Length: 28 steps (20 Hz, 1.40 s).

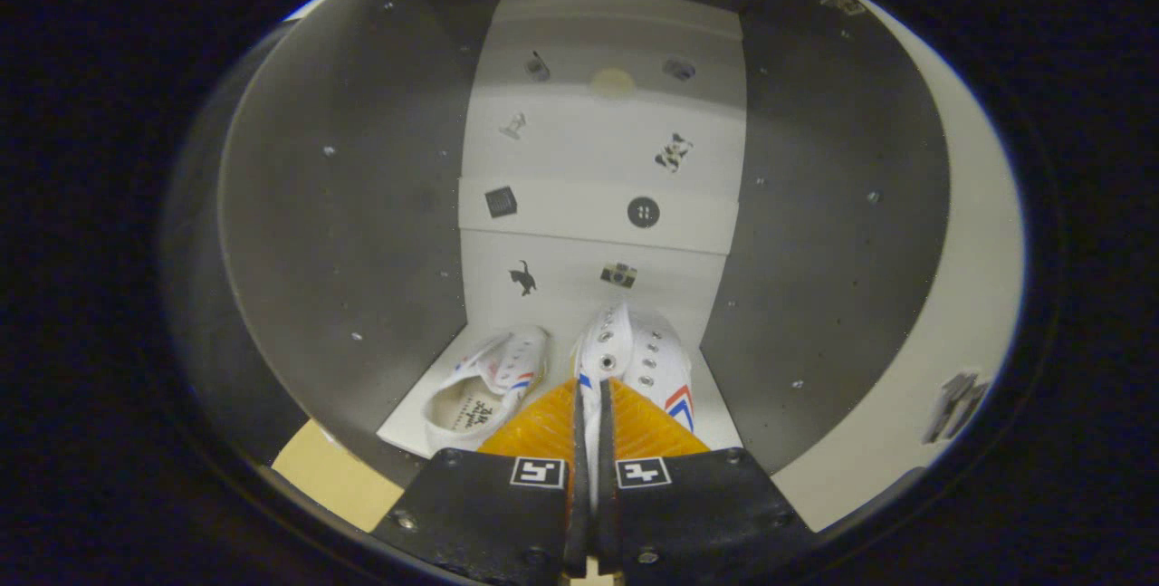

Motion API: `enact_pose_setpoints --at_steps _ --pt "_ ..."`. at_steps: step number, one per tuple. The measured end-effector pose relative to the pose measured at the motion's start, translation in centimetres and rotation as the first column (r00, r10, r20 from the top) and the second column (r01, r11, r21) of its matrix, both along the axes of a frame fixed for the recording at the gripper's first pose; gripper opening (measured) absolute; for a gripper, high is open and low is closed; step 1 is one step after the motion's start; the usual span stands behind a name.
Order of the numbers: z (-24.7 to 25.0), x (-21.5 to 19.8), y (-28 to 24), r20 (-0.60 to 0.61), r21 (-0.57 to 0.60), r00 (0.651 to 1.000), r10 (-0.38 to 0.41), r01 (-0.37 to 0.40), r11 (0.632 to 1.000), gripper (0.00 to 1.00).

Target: Open the shoe cabinet door, grab the shoes and put them into the shoe cabinet, then close the shoe cabinet door.

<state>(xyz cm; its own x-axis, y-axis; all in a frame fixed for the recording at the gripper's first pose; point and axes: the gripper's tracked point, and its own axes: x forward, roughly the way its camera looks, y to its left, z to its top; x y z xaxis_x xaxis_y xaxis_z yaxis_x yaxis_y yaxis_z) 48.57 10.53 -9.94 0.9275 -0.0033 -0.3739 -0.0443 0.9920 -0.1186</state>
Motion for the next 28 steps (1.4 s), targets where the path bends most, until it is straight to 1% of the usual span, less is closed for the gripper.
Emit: enact_pose_setpoints --at_steps 1,4,5,6,7,8,9,11,13,15,18,21,23,25,28 --pt "-1.0 1.1 -0.7 -0.016 -0.011 1.0 -0.015 0.015 1.0 0.08" --pt "-3.4 4.8 -1.8 -0.009 -0.058 0.999 -0.045 0.044 0.997 0.07" --pt "-4.1 5.9 -1.9 -0.005 -0.066 0.999 -0.042 0.042 0.997 0.09" --pt "-4.1 6.6 -1.3 0.01 -0.06 1.0 -0.008 0.008 0.998 0.1" --pt "-3.2 7.1 -0.8 0.059 -0.078 0.998 0.008 -0.004 0.997 0.12" --pt "-2.1 7.2 -0.8 0.113 -0.109 0.994 0.009 0.003 0.994 0.15" --pt "-0.7 7.2 -0.8 0.16 -0.138 0.987 0.003 0.02 0.99 0.27" --pt "0.3 5.8 -0.2 0.185 -0.183 0.983 -0.002 0.036 0.982 0.51" --pt "0.8 4.4 0.5 0.191 -0.186 0.982 -0.009 0.045 0.981 0.54" --pt "1.5 2.4 1.5 0.205 -0.153 0.979 -0.009 0.041 0.987 0.58" --pt "2.7 -1.5 2.9 0.227 -0.089 0.974 -0.01 0.031 0.996 0.78" --pt "3.6 -5.8 4.0 0.247 -0.062 0.969 0.003 0.013 0.998 1.0" --pt "4.1 -9.1 4.6 0.234 -0.04 0.972 0.005 0.005 0.999 1.0" --pt "4.7 -12.4 4.9 0.209 0.008 0.978 -0.008 0.006 1.0 1.0" --pt "5.4 -16.7 4.6 0.151 0.024 0.988 -0.044 0.04 0.999 1.0"
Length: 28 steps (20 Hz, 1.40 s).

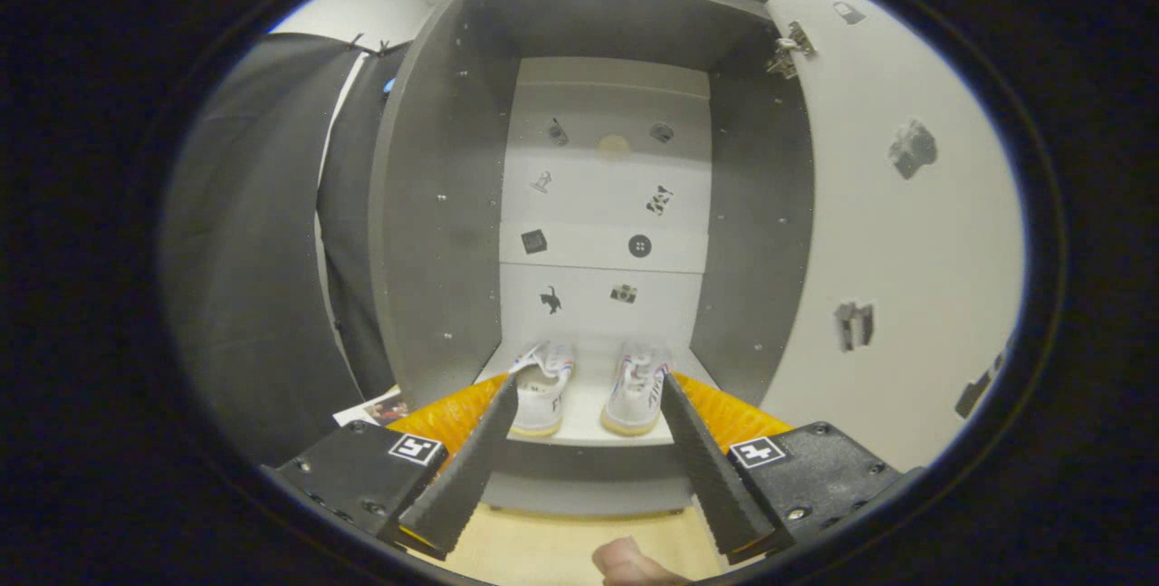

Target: Open the shoe cabinet door, grab the shoes and put them into the shoe cabinet, then close the shoe cabinet door.

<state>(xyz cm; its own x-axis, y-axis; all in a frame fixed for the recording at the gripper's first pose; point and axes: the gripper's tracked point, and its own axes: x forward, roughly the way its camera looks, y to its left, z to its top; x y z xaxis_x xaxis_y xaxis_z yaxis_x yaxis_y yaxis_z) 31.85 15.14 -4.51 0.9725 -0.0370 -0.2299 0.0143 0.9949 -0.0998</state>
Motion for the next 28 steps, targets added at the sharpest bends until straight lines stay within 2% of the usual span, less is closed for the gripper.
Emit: enact_pose_setpoints --at_steps 9,15,20,23,28 --pt "6.7 -11.0 -1.8 0.058 -0.019 0.998 0.012 -0.011 1.0 1.0" --pt "9.1 -18.3 -3.8 0.028 0.036 0.996 0.09 -0.091 0.995 1.0" --pt "11.6 -23.5 -8.9 0.058 0.032 0.994 0.096 -0.098 0.995 1.0" --pt "12.3 -26.3 -11.8 0.062 0.067 0.992 0.109 -0.114 0.991 1.0" --pt "13.9 -29.9 -17.8 0.119 0.01 0.987 0.11 -0.112 0.994 1.0"
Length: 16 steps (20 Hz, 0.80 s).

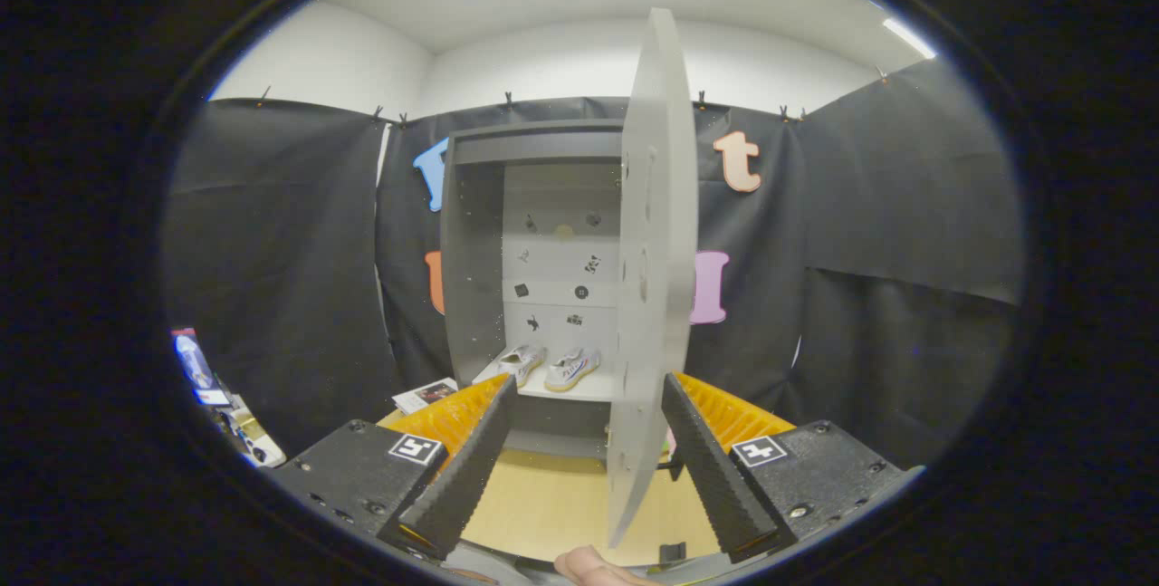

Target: Open the shoe cabinet door, grab the shoes and put them into the shoe cabinet, then close the shoe cabinet door.

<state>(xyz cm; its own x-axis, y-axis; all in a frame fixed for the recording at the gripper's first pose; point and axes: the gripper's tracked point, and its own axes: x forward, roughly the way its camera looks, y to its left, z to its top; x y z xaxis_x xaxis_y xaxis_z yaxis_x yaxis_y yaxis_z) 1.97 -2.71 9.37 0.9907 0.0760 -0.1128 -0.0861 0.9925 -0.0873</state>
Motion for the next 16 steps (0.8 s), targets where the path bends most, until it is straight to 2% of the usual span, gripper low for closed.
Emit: enact_pose_setpoints --at_steps 8,13,16 --pt "-0.3 -1.4 -11.2 0.033 -0.022 0.995 -0.089 0.09 0.996 1.0" --pt "-2.9 3.4 -16.8 0.054 -0.009 0.989 -0.139 0.14 0.99 1.0" --pt "-4.9 6.0 -18.1 0.028 -0.019 0.992 -0.126 0.126 0.992 1.0"
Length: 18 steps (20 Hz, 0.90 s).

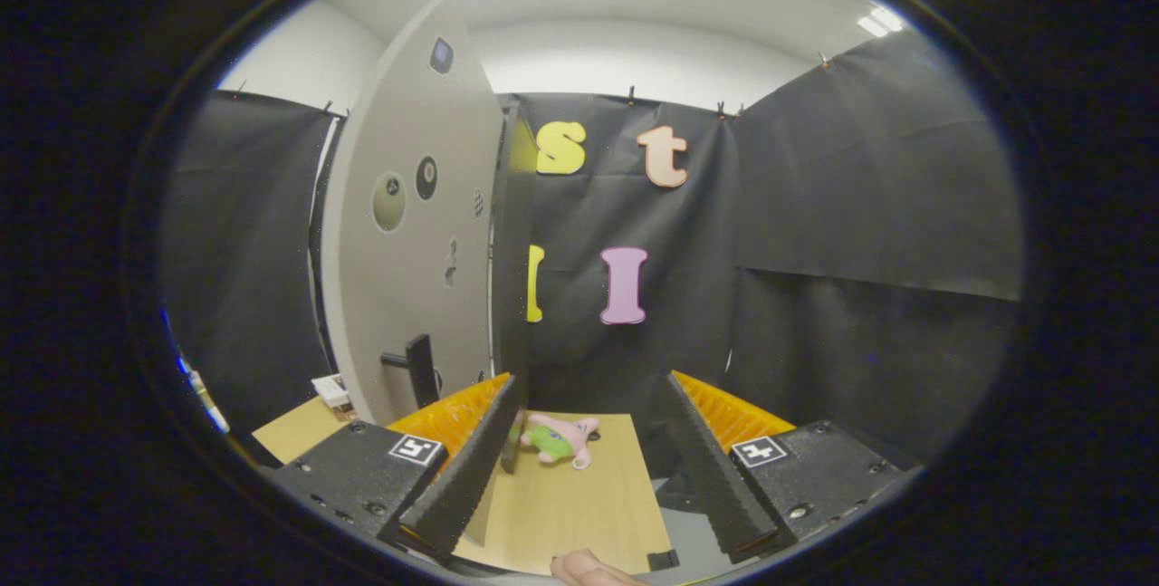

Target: Open the shoe cabinet door, grab the shoes and put them into the shoe cabinet, then close the shoe cabinet door.

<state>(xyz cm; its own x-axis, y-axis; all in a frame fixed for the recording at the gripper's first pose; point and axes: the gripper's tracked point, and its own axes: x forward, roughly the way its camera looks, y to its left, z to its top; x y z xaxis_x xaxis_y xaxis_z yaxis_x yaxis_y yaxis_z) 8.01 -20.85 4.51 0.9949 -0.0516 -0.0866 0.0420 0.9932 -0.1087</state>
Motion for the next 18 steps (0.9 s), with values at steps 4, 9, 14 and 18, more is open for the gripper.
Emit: enact_pose_setpoints --at_steps 4,9,14,18 --pt "-2.2 3.0 0.0 -0.048 0.085 0.999 0.018 -0.014 0.996 1.0" --pt "-3.2 4.0 6.7 -0.078 0.147 0.978 0.193 -0.18 0.973 1.0" --pt "-3.1 3.2 9.4 -0.062 0.087 0.984 0.169 -0.163 0.983 0.95" --pt "-2.9 3.2 12.3 -0.066 0.079 0.978 0.196 -0.191 0.978 0.95"
